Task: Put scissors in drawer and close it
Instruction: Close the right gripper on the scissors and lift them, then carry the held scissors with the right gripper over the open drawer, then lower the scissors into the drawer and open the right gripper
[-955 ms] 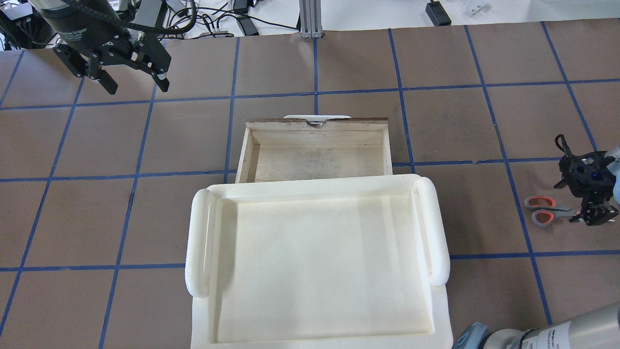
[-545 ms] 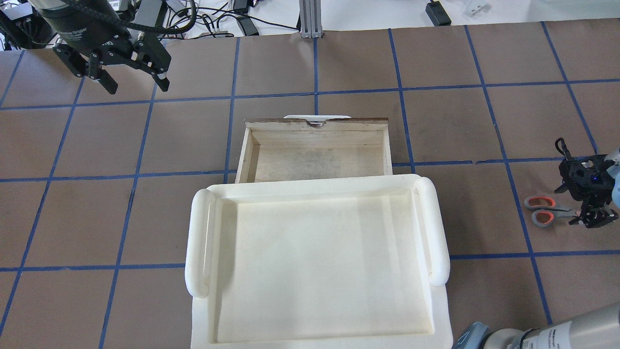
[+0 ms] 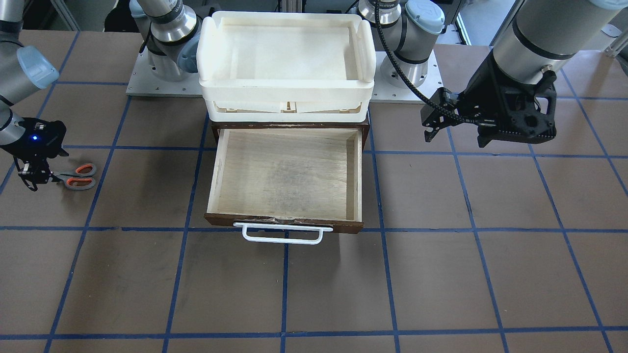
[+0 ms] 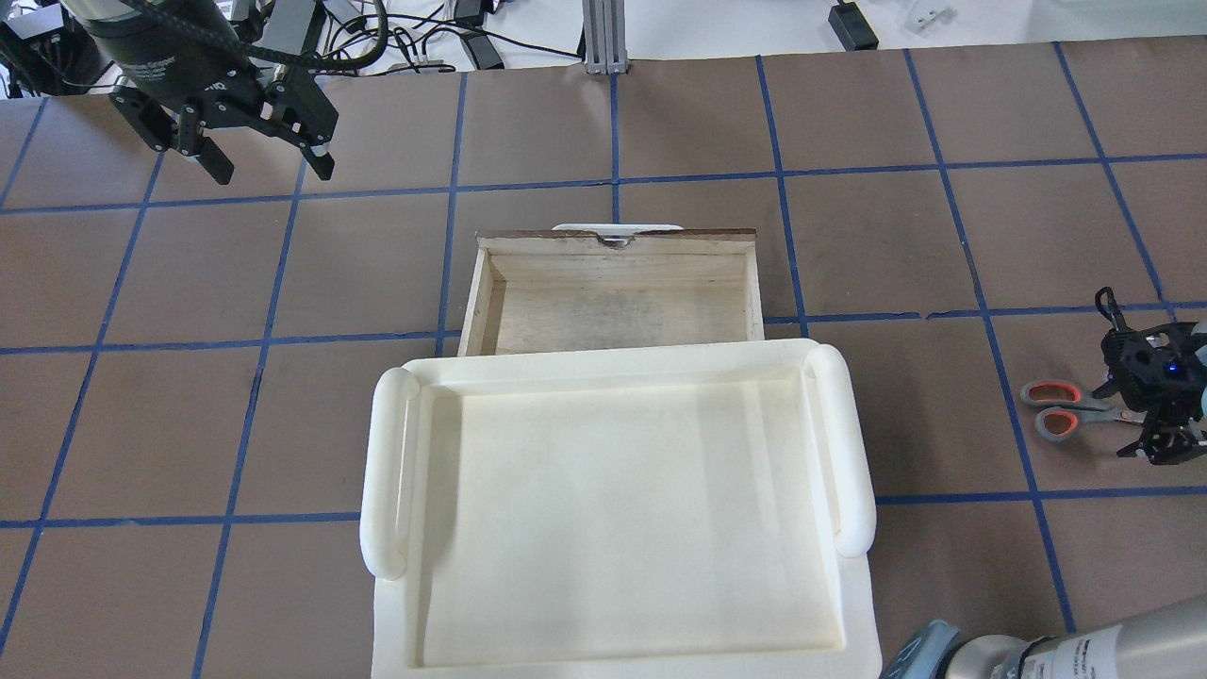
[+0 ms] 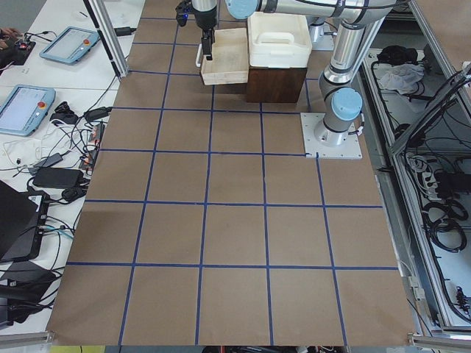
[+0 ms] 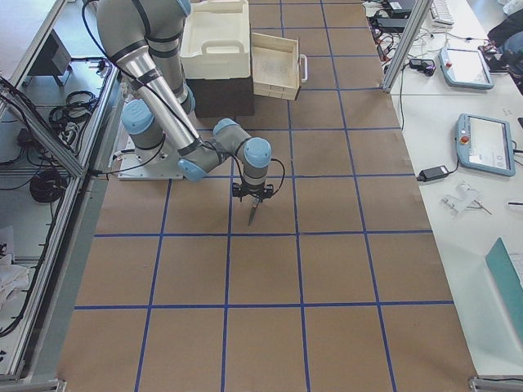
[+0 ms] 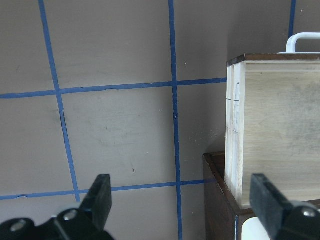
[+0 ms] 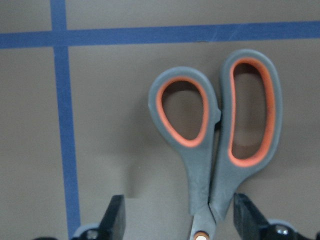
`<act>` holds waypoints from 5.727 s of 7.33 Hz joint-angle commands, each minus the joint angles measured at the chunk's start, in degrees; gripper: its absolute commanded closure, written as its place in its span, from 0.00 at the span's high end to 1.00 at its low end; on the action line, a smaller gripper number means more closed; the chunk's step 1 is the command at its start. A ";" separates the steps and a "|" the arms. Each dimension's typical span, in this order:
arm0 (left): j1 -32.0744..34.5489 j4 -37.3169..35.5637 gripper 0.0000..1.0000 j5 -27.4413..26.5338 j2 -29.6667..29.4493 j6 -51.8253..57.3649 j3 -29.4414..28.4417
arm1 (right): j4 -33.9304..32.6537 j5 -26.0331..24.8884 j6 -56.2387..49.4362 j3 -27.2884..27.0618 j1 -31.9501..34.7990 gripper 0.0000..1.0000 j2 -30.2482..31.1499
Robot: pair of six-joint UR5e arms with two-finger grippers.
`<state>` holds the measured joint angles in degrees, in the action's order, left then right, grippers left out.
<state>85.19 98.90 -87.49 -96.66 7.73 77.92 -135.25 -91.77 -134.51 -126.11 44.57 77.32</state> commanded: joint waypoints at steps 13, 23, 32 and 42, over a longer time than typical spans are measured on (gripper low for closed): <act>0.06 -0.11 1.00 0.12 0.68 -0.18 1.71 | -4.14 0.71 -1.11 -0.45 0.08 0.07 -0.68; 0.15 -0.11 1.00 0.12 0.59 -0.18 1.71 | 37.92 -0.07 26.78 35.73 27.89 0.01 6.00; 0.07 -0.11 1.00 -0.05 0.86 -0.09 1.79 | 35.68 3.79 69.88 40.67 62.88 0.04 -1.72; 0.15 -0.20 1.00 -0.67 1.12 0.00 2.32 | 30.86 4.57 72.19 36.83 70.30 0.13 -7.89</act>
<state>85.32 98.73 -88.15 -95.54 7.77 80.15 -102.21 -87.65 -62.40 -87.53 114.79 69.43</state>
